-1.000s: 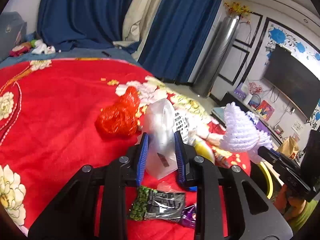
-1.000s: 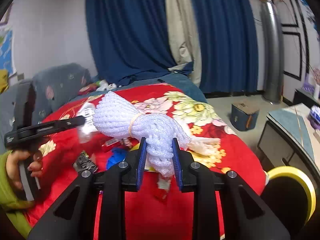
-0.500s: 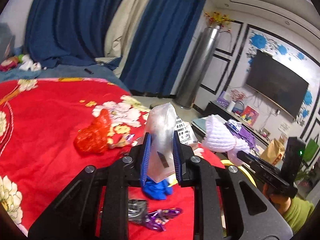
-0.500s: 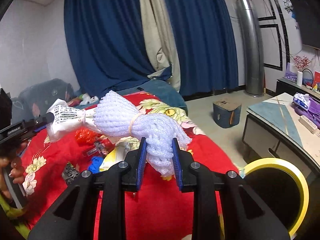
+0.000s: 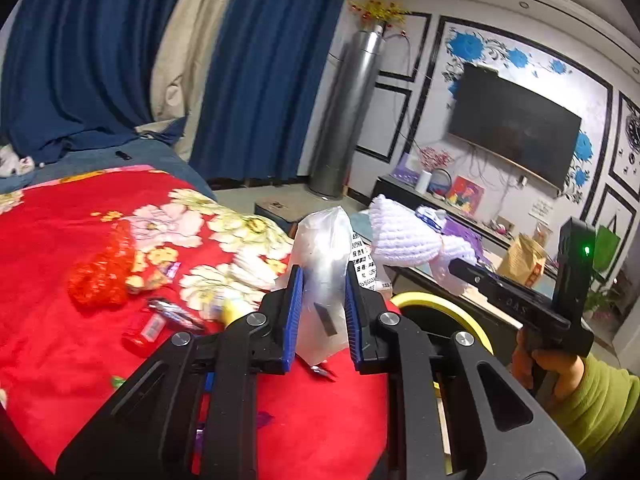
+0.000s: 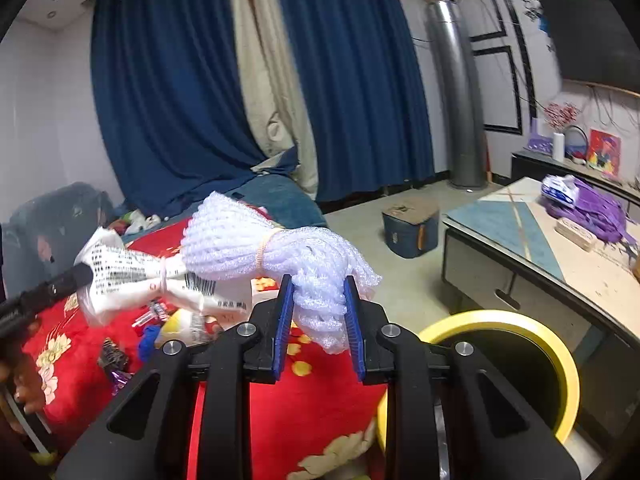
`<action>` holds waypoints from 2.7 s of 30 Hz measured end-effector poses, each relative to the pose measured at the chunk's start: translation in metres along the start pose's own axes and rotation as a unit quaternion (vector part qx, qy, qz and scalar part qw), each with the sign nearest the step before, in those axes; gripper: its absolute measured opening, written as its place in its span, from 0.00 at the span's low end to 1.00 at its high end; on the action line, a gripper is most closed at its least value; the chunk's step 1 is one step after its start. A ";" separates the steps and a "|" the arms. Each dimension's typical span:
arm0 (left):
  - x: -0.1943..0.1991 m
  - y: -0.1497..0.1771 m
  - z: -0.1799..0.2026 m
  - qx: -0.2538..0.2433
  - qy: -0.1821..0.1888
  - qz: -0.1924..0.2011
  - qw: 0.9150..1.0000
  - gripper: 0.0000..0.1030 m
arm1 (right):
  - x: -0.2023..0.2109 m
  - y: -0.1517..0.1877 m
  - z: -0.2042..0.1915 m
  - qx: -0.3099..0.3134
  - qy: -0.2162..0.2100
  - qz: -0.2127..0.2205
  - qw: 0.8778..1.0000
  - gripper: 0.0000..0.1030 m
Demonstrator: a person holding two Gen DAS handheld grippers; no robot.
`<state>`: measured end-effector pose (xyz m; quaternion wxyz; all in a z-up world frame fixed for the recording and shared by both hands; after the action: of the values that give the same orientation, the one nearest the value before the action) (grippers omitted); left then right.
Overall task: Collect trash
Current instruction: 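Carry the mesh net and white bag in both tools over the bin, then open the right tool over the bin while the left tool releases the white bag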
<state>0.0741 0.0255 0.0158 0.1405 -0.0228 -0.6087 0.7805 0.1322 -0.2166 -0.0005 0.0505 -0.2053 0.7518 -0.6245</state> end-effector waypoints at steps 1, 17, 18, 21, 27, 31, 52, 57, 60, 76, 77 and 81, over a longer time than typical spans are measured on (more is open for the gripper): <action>-0.004 0.002 0.004 -0.001 0.003 -0.003 1.000 0.13 | 0.000 0.000 0.004 -0.002 0.005 -0.001 1.000 0.23; -0.055 0.028 0.056 -0.013 0.038 -0.036 0.999 0.13 | 0.031 0.001 0.068 -0.031 0.090 0.006 0.995 0.23; -0.058 0.031 0.059 -0.013 0.040 -0.040 0.998 0.13 | 0.033 0.001 0.072 -0.033 0.096 0.007 0.995 0.23; -0.068 0.040 0.064 -0.012 0.047 -0.056 0.997 0.13 | 0.040 0.002 0.087 -0.039 0.117 0.007 0.992 0.23; -0.084 0.060 0.085 -0.020 0.071 -0.084 0.994 0.13 | 0.051 0.011 0.118 -0.064 0.159 -0.001 0.985 0.23; -0.092 0.071 0.104 -0.030 0.089 -0.095 0.991 0.13 | 0.053 0.018 0.134 -0.072 0.181 -0.014 0.981 0.23; -0.122 0.123 0.151 -0.075 0.134 -0.155 0.976 0.14 | 0.036 0.063 0.183 -0.133 0.240 -0.106 0.956 0.28; -0.129 0.127 0.151 -0.073 0.133 -0.161 0.975 0.14 | 0.031 0.070 0.187 -0.141 0.237 -0.115 0.954 0.28; -0.131 0.126 0.154 -0.073 0.132 -0.162 0.975 0.15 | 0.030 0.072 0.189 -0.144 0.238 -0.117 0.953 0.31; -0.128 0.117 0.139 -0.033 0.104 -0.153 0.982 0.89 | 0.035 0.072 0.197 -0.150 0.263 -0.108 0.947 0.72; -0.127 0.115 0.137 -0.030 0.101 -0.149 0.983 0.89 | 0.036 0.071 0.195 -0.146 0.261 -0.106 0.948 0.72; -0.119 0.107 0.131 -0.029 0.094 -0.134 0.986 0.89 | 0.035 0.065 0.184 -0.134 0.251 -0.098 0.954 0.73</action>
<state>0.1403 -0.1511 -0.0687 0.2996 -0.0186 -0.6125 0.7312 0.1451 -0.3896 -0.0959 -0.2295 -0.1196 0.7929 -0.5517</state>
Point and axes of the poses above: each gripper's, at about its wrist camera, not at the fingertips, and x roughly against the way its jaws point, z to its right, y to its underside, the point moved 1 cm from there along -x, roughly the way its jaws point, and after that the axes turned 15 degrees about z, right-handed, at the moved point
